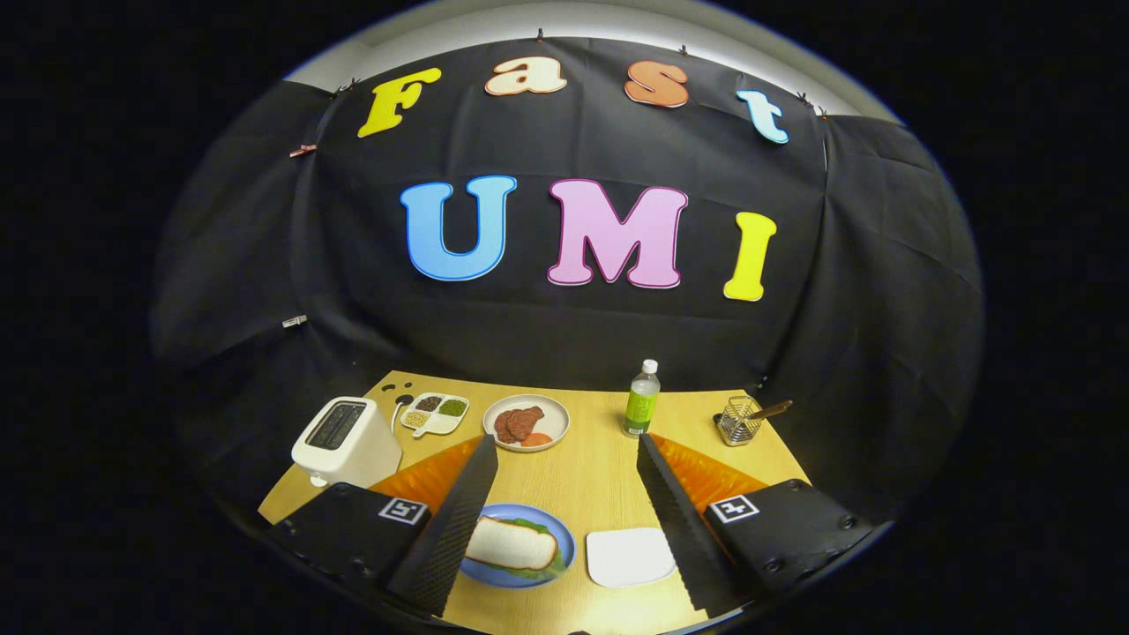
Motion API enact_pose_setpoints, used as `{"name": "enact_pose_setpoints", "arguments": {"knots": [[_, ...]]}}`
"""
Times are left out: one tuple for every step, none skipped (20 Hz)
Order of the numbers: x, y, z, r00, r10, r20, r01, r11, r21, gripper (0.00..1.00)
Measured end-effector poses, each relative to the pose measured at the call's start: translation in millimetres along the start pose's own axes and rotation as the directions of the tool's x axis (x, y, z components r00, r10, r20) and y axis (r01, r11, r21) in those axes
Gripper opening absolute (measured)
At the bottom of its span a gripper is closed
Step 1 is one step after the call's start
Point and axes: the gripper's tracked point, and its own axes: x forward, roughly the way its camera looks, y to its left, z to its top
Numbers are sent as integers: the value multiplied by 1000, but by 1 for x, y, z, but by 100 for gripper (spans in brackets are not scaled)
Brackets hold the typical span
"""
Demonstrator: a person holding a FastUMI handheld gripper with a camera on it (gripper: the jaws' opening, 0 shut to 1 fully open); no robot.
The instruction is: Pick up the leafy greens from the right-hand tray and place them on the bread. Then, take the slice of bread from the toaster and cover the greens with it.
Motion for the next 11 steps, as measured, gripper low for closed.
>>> {"name": "enact_pose_setpoints", "arguments": {"knots": [[0, -3, -1, 1000, -6, -2, 6, 1000, 8, 99], [-1, -4, -3, 1000, -8, -7, 9, 1000, 13, 99], [-1, -6, -3, 1000, -12, -8, 12, 1000, 15, 99], [-1, -9, -3, 1000, -15, -10, 15, 1000, 15, 99], [-1, -11, -4, 1000, -17, -16, 17, 1000, 15, 99], [-1, -10, -6, 1000, -16, -17, 16, 1000, 18, 99], [-1, -10, -6, 1000, -13, -22, 13, 1000, 18, 99], [0, -10, -7, 1000, -9, -25, 9, 1000, 18, 99], [1, -9, -8, 1000, -4, -30, 5, 1000, 15, 99], [2, -9, -8, 999, 0, -33, 1, 1000, 13, 99], [2, -9, -8, 999, 4, -34, -3, 1000, 13, 99]]}}
